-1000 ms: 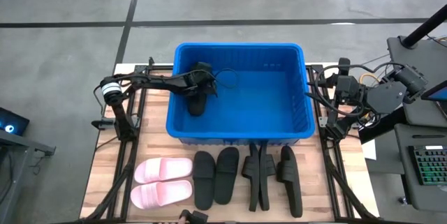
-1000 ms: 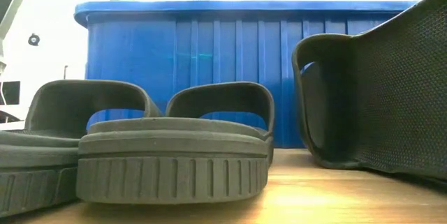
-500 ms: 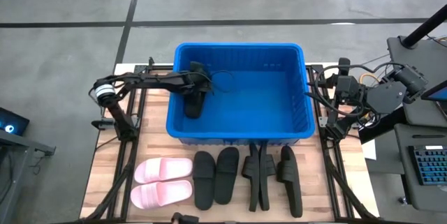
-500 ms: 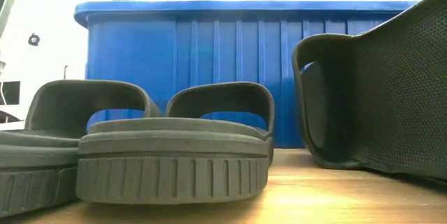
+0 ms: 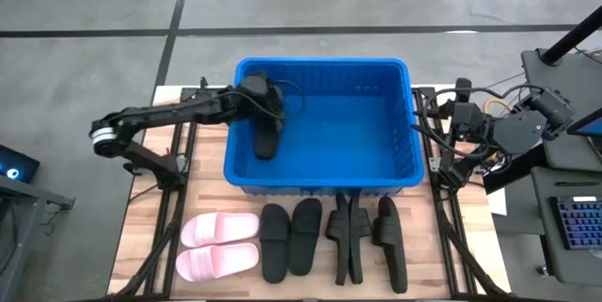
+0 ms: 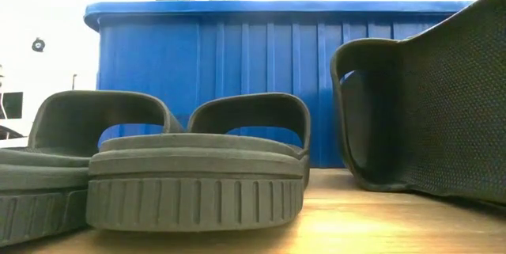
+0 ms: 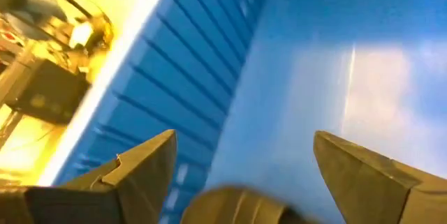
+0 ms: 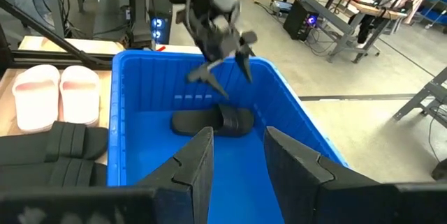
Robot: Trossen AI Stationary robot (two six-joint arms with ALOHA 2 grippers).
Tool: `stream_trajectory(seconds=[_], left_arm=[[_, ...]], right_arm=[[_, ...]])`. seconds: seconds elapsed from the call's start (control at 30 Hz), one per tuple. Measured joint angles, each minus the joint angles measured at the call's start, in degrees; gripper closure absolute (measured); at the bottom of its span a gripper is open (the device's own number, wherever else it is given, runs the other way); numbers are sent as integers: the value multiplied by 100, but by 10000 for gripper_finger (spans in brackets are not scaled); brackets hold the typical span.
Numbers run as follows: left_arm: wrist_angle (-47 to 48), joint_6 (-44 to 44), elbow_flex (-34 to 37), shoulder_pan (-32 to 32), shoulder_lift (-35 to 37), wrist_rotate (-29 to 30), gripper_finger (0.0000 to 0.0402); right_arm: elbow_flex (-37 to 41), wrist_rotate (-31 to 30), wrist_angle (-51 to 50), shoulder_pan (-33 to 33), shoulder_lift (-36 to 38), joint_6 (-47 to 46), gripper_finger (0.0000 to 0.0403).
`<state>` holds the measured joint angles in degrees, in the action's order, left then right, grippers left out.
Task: Pick and place slides into bin
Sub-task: Put the black slide into the blue organizer bin
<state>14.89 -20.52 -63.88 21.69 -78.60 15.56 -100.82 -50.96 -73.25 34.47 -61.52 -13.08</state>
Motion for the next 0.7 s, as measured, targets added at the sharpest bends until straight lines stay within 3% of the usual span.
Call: stream_trajectory(seconds=[0.2,0.47,0.7], left_arm=[[-401,819,9,-181,492,-475,82],[-1495,3341,42,-409,718,-1953,82],[-1687,3662,42,-684,722,-2005,81]], right_arm=[[0,-9,80,-1,-64,0,284],[-2,45,724,1,-469,9,283],[-2,801,756,1,-976,-356,237]])
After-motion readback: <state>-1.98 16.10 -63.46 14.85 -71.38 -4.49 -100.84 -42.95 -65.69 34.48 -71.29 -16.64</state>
